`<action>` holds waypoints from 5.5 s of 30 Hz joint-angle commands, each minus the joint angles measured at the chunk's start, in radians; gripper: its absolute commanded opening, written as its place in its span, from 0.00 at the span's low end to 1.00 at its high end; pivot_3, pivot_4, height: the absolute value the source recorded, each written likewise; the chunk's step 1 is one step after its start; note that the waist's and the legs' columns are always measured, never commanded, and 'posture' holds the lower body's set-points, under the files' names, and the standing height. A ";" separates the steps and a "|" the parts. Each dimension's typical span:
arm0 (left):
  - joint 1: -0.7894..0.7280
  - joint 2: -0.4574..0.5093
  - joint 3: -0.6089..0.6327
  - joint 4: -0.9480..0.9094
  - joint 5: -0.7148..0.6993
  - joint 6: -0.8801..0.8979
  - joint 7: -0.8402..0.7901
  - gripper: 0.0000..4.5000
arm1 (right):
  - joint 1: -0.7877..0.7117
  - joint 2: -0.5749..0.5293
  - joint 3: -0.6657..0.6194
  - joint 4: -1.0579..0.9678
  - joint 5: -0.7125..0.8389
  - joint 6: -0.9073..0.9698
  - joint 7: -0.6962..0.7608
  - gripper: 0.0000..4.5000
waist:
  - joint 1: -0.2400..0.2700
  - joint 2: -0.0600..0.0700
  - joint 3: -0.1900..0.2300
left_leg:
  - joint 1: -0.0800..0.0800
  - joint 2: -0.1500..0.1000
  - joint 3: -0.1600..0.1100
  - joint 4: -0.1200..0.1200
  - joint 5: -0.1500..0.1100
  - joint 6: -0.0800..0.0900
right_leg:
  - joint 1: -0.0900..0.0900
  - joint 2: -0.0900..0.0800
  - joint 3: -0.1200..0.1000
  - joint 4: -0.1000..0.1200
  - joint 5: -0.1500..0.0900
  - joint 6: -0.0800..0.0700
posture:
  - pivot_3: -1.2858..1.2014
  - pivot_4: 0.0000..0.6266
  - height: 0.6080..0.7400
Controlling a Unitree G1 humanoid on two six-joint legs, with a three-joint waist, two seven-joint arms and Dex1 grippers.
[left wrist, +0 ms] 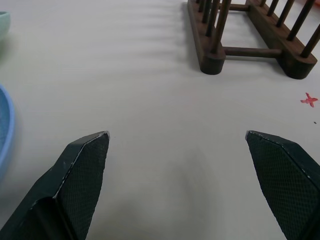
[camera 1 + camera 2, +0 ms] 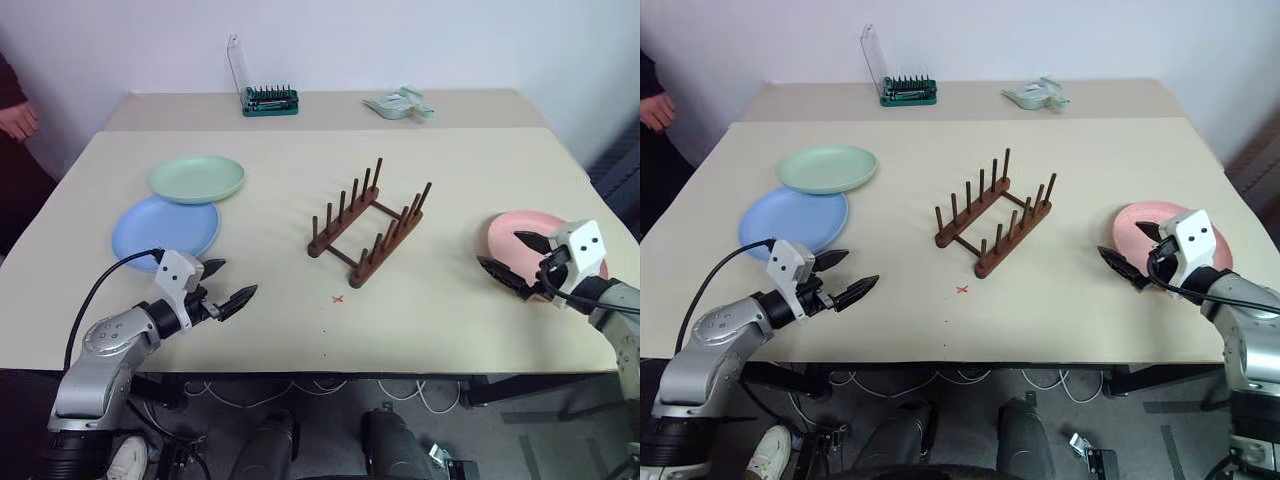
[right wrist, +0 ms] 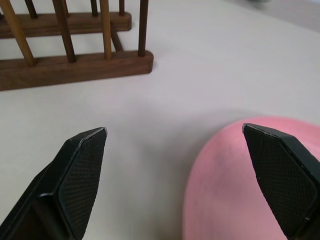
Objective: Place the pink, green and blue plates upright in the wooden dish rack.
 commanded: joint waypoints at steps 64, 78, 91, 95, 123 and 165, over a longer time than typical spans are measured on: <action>-0.389 -0.450 -0.480 0.452 0.385 -0.096 0.165 0.17 | 0.165 0.140 0.210 -0.611 0.123 0.297 -0.184 1.00 | 0.028 0.001 -0.002 | 0.004 -0.002 -0.001 0.004 -0.002 0.003 | 0.008 -0.001 0.000 -0.002 -0.002 0.005 | 0.52 0.24 1.00; -0.550 -0.248 -0.467 0.584 0.275 -0.320 -0.350 0.17 | 0.238 0.151 0.190 -0.621 0.091 0.268 -0.228 1.00 | 0.028 0.000 -0.002 | 0.001 -0.002 -0.001 0.003 -0.002 0.003 | 0.004 -0.001 -0.001 -0.002 -0.001 0.005 | 0.52 0.24 1.00; -0.575 -0.247 -0.397 0.690 0.273 -0.287 -0.325 0.93 | 0.244 0.137 0.191 -0.642 0.069 0.303 -0.260 1.00 | 0.017 -0.001 -0.001 | 0.001 -0.002 -0.001 0.003 -0.002 0.003 | 0.003 -0.001 -0.001 -0.001 -0.001 0.005 | 0.52 0.24 1.00; -0.432 -0.163 -0.386 0.478 0.220 -0.152 -0.372 0.61 | 0.249 0.096 0.206 -0.577 -0.011 0.286 -0.267 0.70 | 0.000 -0.001 -0.002 | 0.001 -0.002 -0.001 0.002 -0.002 0.003 | 0.003 -0.001 0.000 -0.001 -0.001 0.005 | 0.52 0.24 1.00; -0.484 -0.318 -0.405 0.601 0.413 -0.231 0.117 0.07 | -0.053 0.170 0.379 -0.077 -0.351 0.076 -0.393 0.15 | 0.017 -0.004 -0.005 | 0.013 -0.002 -0.001 0.002 -0.002 0.003 | 0.015 -0.001 0.000 -0.001 -0.001 0.005 | 0.52 0.24 1.00; -0.391 -0.221 -0.413 0.298 0.155 -0.174 -0.359 0.06 | 0.273 -0.115 0.032 -0.198 -0.438 0.110 -0.318 0.00 | 0.027 -0.002 -0.003 | 0.000 -0.002 0.000 0.002 -0.002 0.003 | 0.003 -0.001 0.000 -0.002 -0.002 0.005 | 0.52 0.24 1.00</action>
